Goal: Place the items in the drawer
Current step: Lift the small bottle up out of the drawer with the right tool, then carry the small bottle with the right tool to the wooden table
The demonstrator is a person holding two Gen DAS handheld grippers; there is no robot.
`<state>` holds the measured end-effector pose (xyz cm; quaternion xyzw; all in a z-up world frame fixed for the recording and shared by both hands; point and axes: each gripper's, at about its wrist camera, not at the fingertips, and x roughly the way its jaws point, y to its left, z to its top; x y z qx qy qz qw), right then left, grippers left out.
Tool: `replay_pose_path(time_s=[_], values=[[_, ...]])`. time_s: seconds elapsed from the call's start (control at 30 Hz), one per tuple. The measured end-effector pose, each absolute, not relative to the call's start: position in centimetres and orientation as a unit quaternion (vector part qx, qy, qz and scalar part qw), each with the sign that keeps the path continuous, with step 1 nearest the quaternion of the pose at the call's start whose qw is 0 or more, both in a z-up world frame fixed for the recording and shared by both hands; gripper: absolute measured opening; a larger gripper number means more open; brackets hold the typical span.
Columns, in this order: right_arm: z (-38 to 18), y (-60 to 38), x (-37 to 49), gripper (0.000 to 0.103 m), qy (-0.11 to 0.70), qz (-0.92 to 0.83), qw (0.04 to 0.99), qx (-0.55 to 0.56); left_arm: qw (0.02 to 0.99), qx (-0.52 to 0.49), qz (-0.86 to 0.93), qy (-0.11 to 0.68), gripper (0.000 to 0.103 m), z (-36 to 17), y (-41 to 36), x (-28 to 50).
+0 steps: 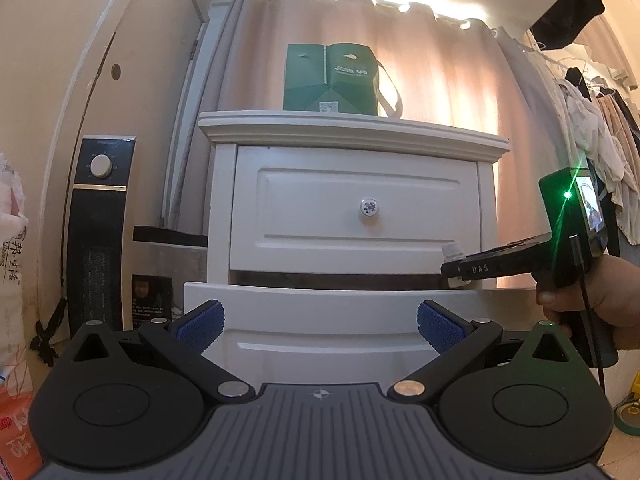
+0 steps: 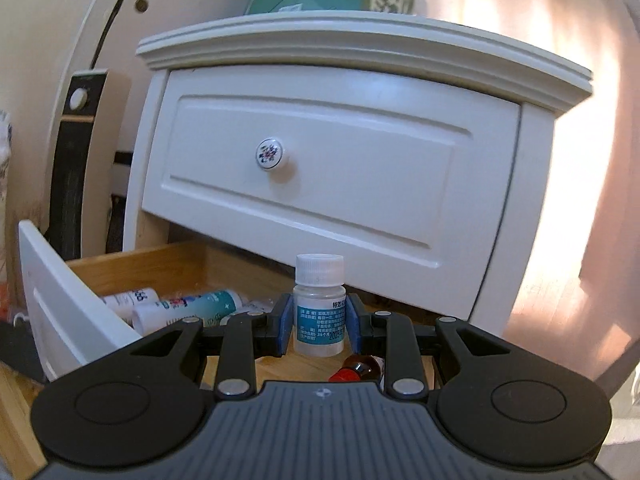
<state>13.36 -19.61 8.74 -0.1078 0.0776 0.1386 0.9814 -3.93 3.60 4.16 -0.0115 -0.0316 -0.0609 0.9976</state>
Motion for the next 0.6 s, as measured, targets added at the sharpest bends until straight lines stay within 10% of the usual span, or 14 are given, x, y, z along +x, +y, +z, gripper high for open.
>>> replay_pose_path(time_s=[0.6], values=[[7.8,-21.3,9.2,0.028,0.028,0.080,0.996,0.016,0.996,-0.028,-0.054,-0.065,0.103,4.4,3.7,-5.0]])
